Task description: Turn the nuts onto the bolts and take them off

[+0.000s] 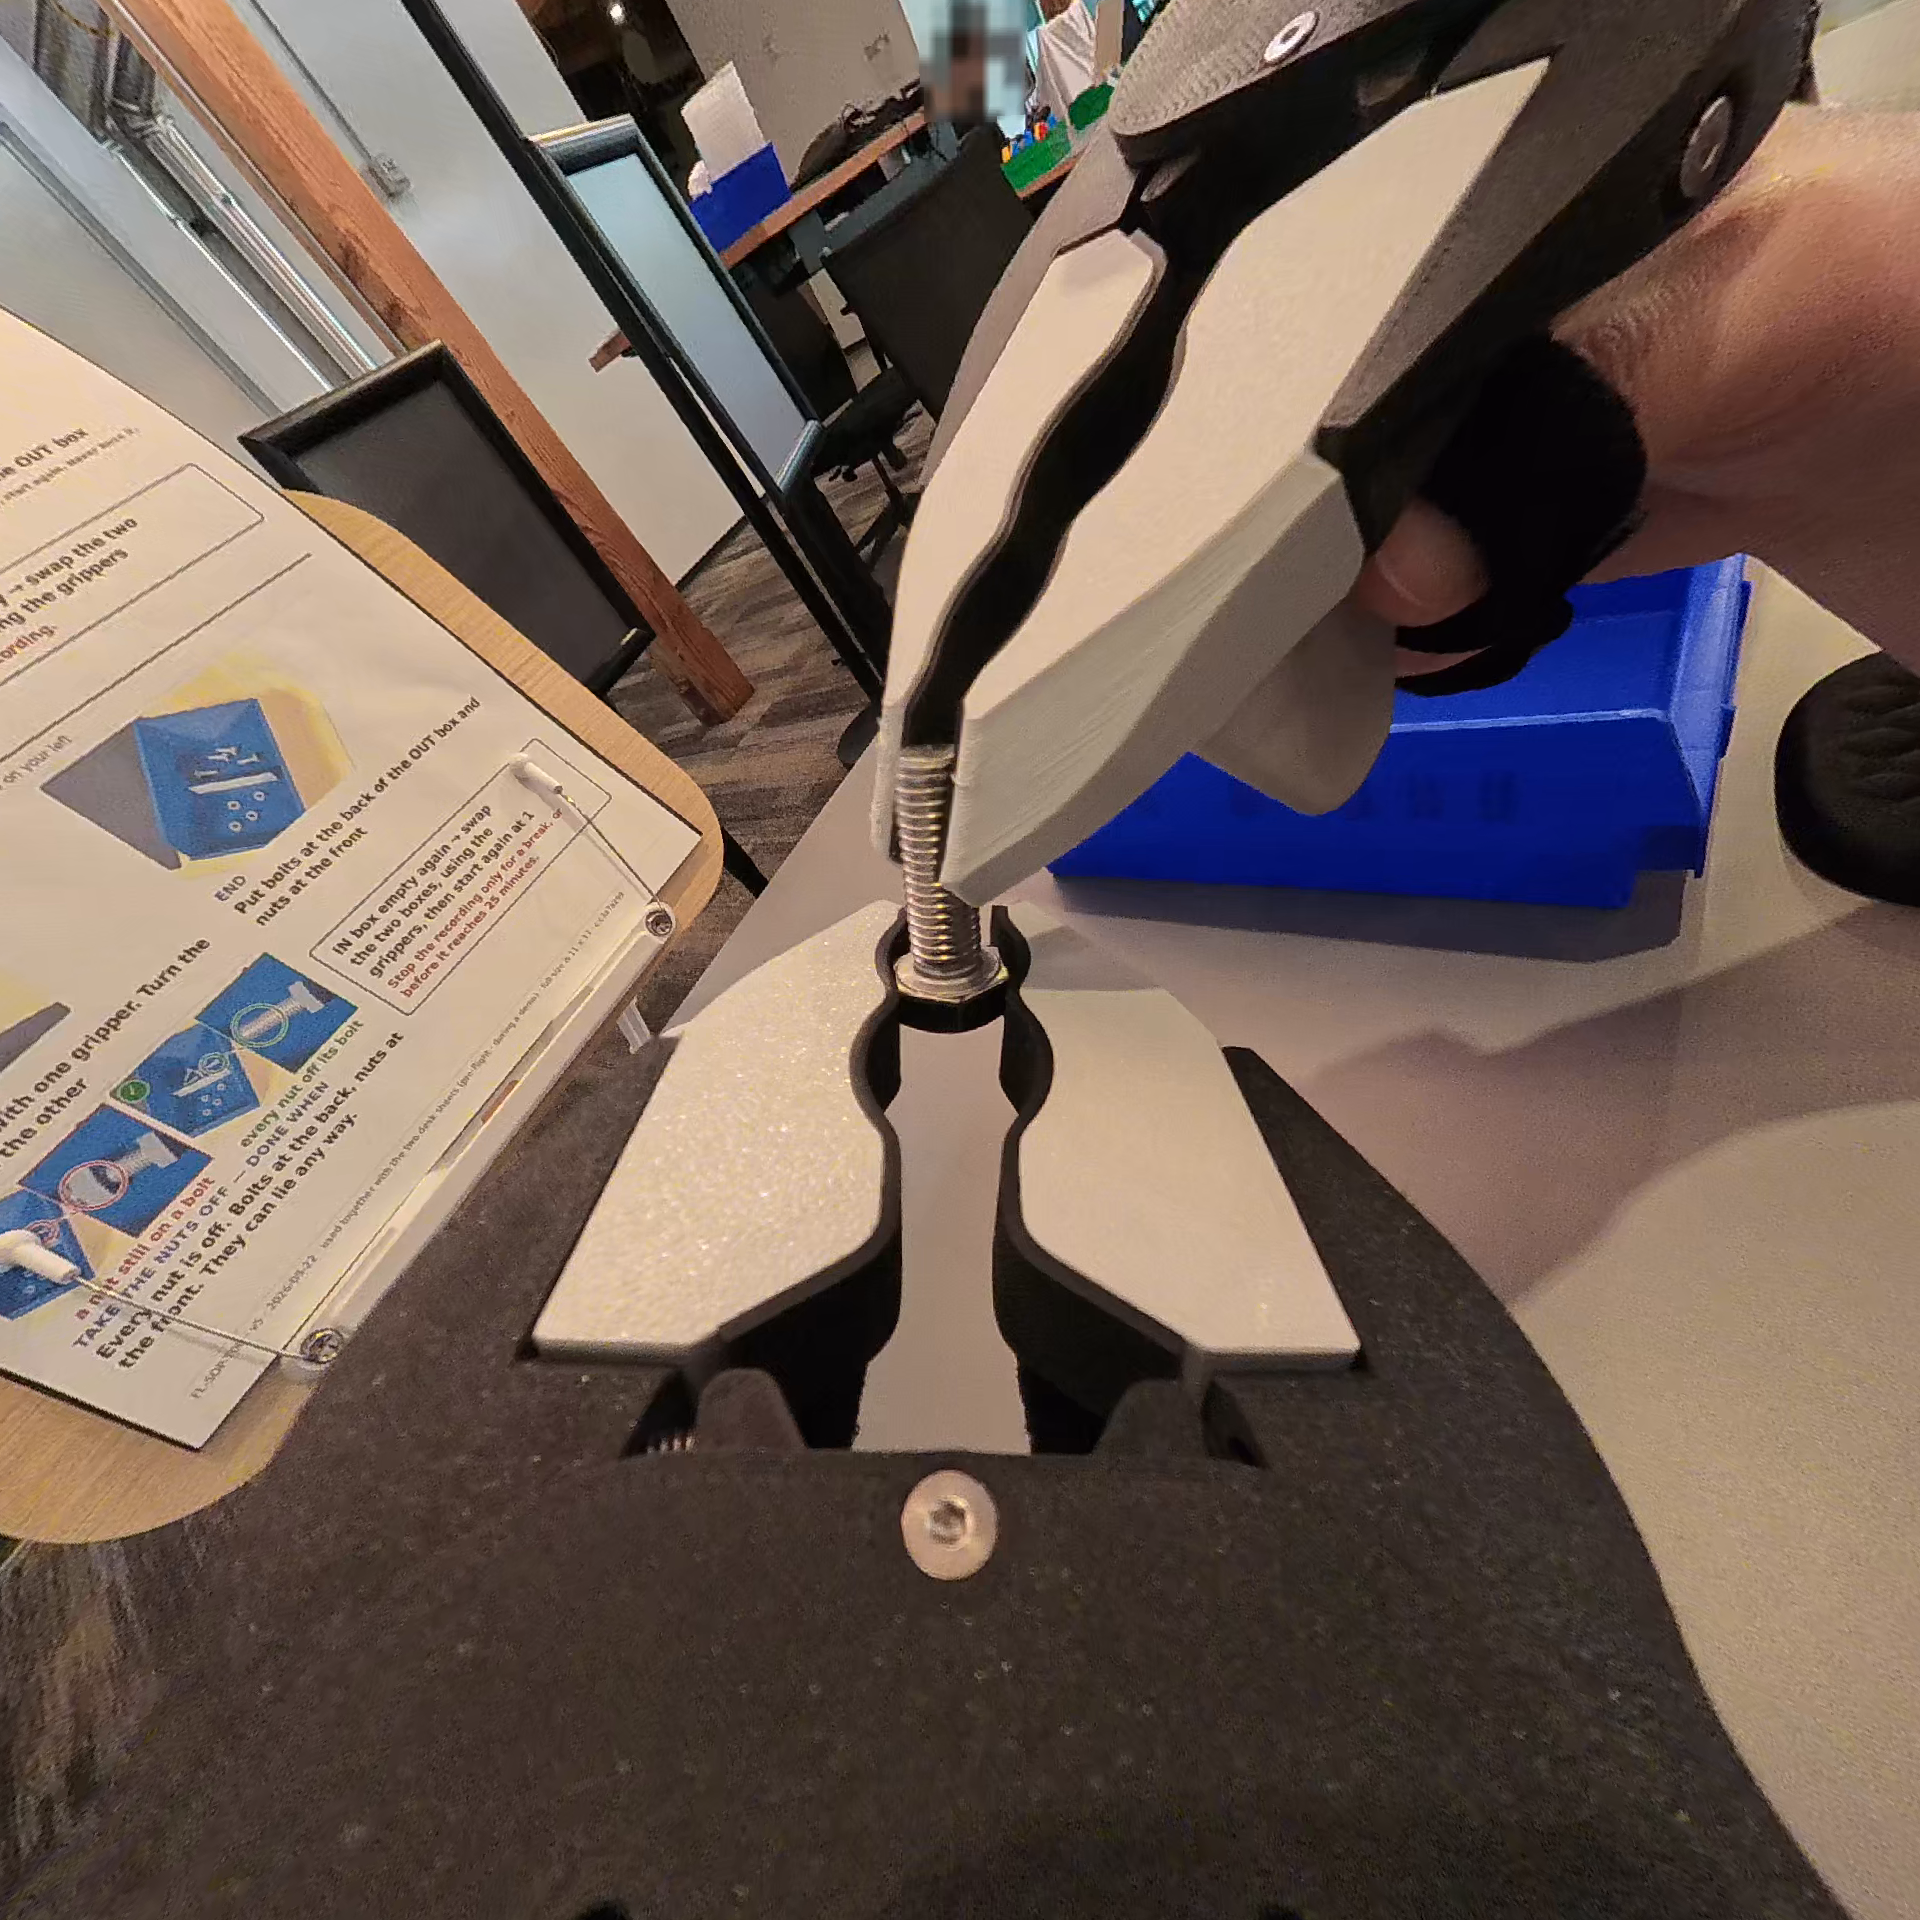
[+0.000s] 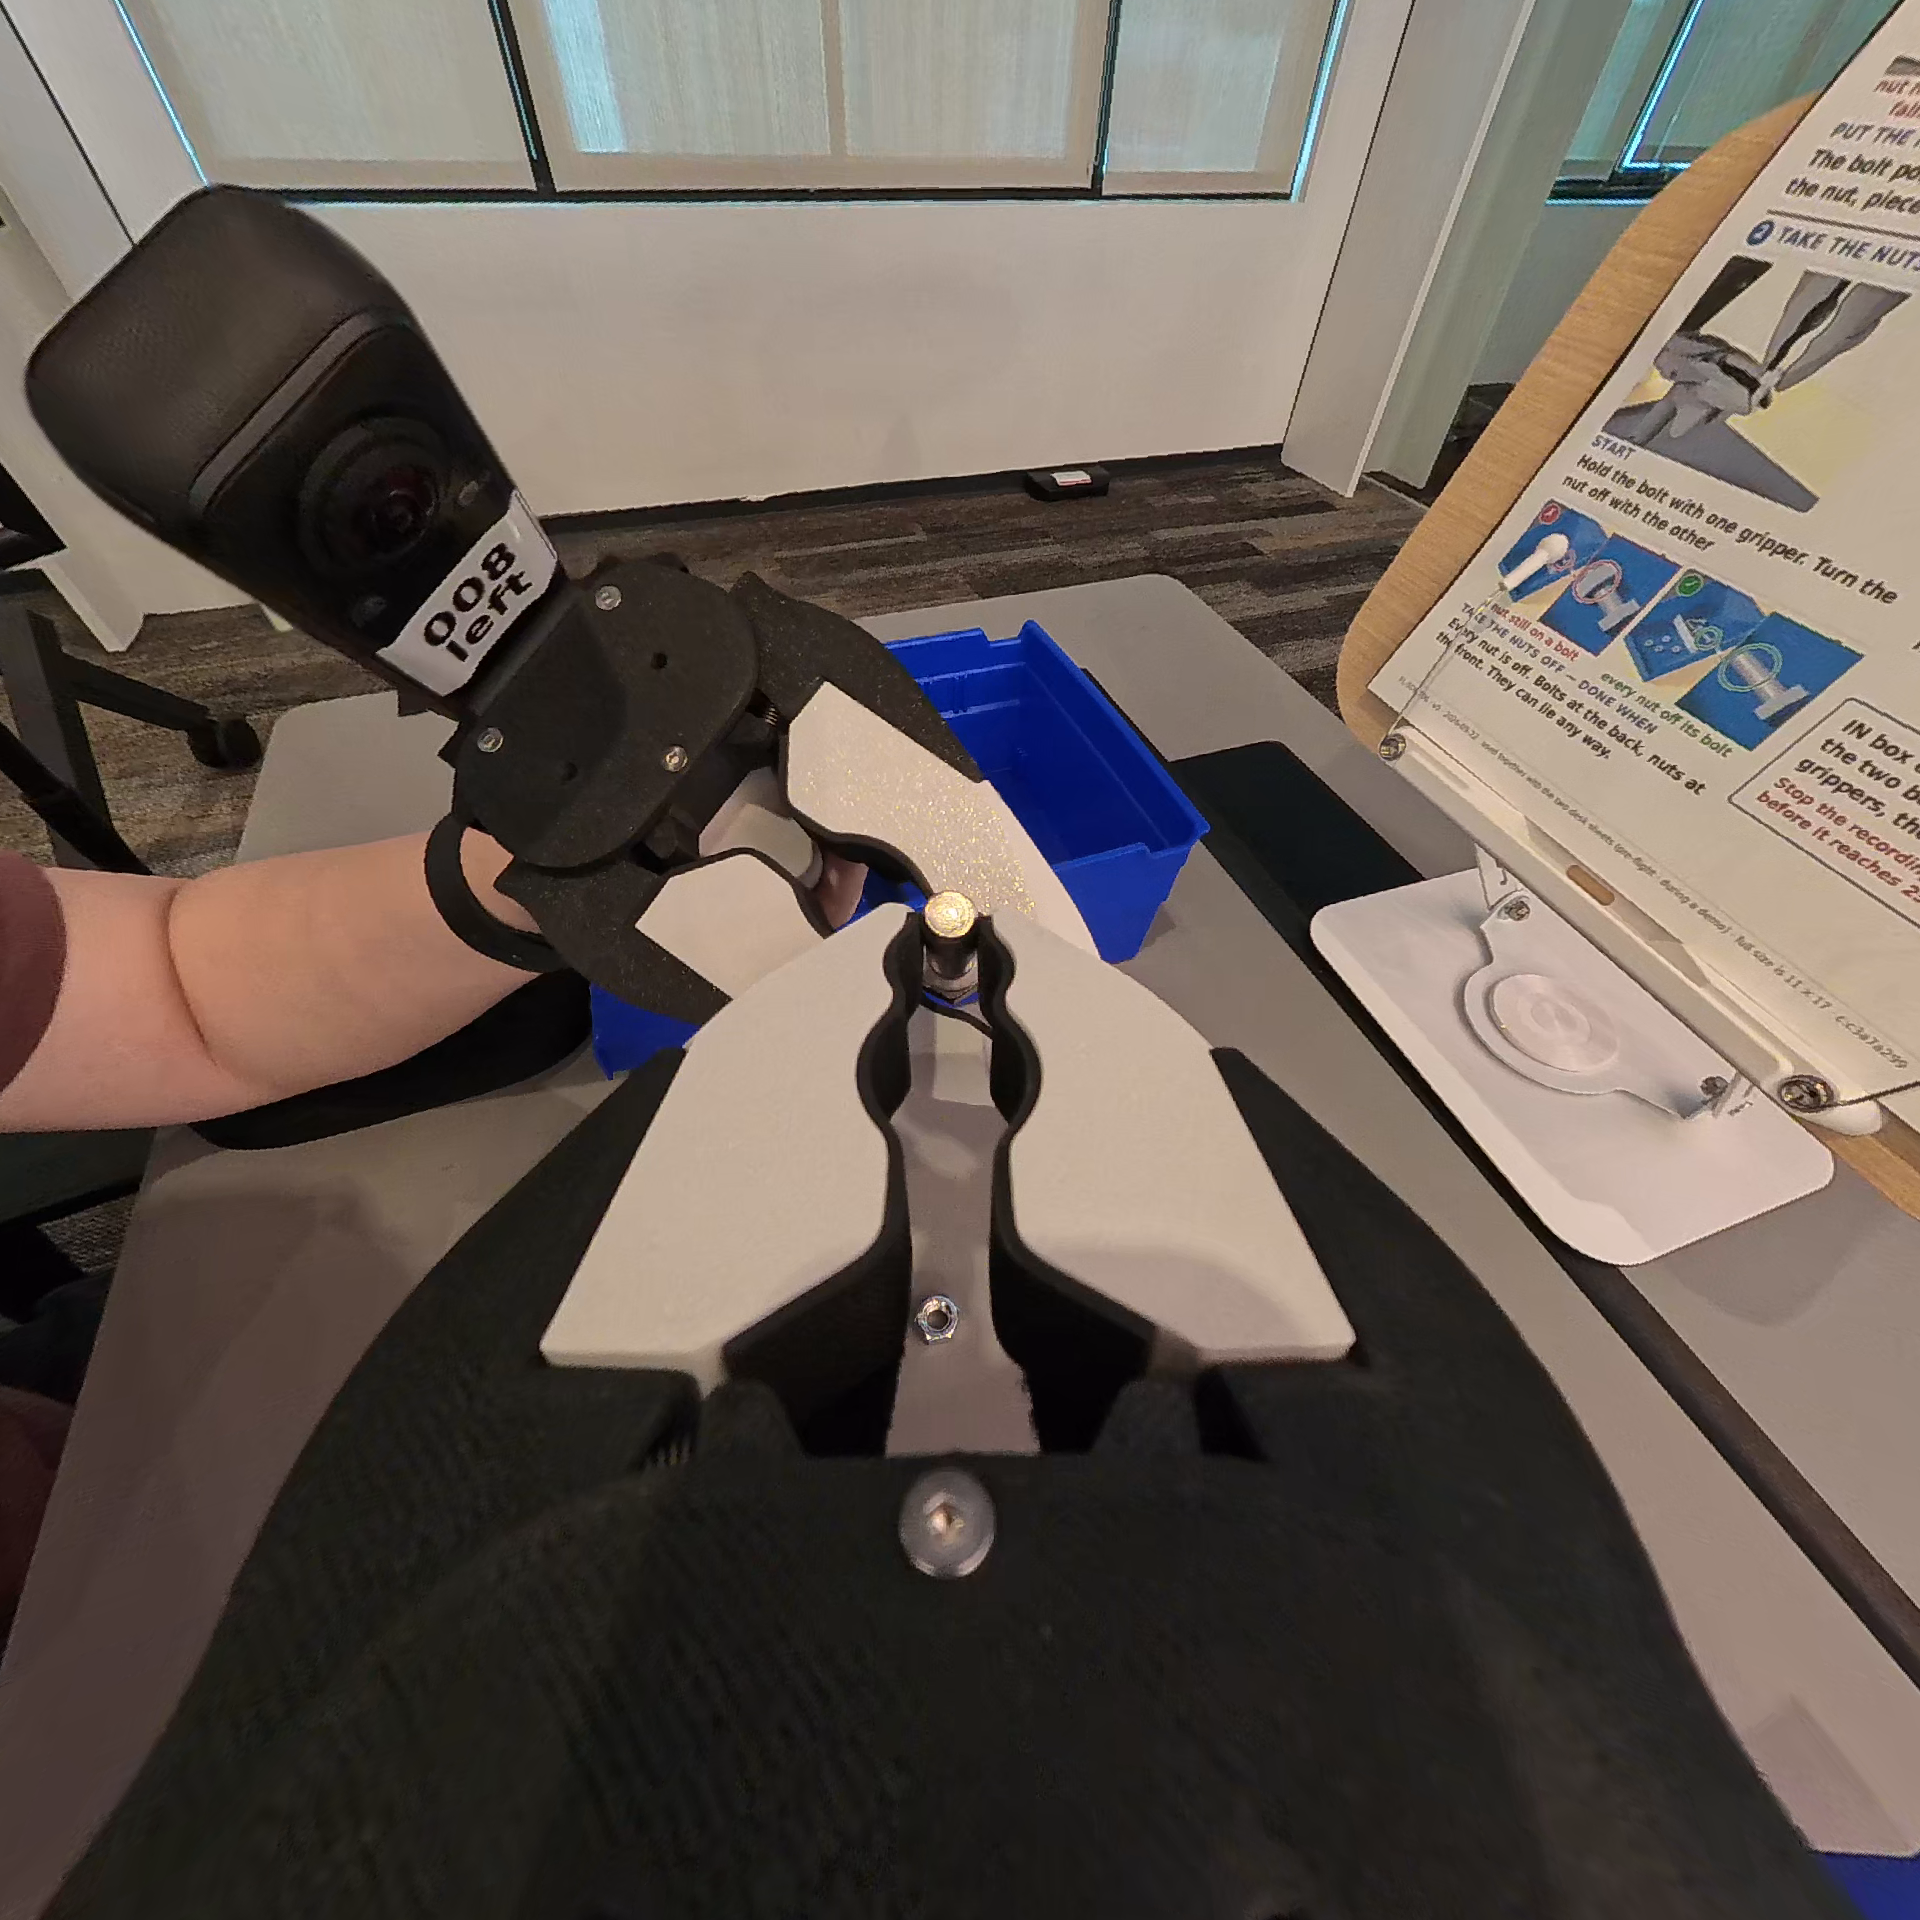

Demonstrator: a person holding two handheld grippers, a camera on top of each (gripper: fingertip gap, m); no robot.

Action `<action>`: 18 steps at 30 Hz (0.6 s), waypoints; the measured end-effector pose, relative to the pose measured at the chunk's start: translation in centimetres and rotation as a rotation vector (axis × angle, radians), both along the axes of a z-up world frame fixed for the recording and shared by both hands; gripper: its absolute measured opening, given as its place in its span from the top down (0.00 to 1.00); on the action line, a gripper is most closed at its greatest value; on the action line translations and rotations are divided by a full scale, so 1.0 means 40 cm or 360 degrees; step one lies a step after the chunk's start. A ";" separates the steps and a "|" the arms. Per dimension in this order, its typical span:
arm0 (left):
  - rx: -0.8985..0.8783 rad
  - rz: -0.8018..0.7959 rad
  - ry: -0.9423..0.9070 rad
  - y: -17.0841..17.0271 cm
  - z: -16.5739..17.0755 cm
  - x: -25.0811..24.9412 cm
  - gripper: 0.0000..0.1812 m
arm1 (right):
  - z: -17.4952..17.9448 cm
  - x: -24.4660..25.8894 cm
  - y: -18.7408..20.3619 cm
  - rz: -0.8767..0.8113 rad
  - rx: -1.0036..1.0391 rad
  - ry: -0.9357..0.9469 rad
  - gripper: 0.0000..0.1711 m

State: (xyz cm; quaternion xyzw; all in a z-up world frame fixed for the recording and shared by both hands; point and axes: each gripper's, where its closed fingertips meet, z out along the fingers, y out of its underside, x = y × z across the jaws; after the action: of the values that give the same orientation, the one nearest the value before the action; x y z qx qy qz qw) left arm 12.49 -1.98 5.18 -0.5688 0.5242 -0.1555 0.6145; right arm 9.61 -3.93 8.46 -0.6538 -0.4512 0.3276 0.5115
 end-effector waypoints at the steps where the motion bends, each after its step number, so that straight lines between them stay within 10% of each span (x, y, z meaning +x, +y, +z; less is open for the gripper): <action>1: -0.0012 -0.0005 -0.0007 -0.002 0.002 0.000 0.93 | 0.002 0.000 -0.001 0.0002 0.0006 0.0004 0.94; 12: 0.0008 0.0067 0.0002 0.025 0.016 -0.046 0.93 | 0.027 0.045 -0.006 0.0038 0.0083 -0.0003 0.78; 18: -0.0050 0.0249 0.0015 0.078 0.049 -0.190 0.93 | -0.189 0.027 -0.034 0.0429 0.0040 -0.0556 0.82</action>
State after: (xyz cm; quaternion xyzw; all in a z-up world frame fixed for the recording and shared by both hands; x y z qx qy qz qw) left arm 4.90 1.15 7.13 -0.6182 0.4786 -0.1124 0.6133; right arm 10.68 -5.27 0.92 -0.6279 -0.6203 0.2692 0.3854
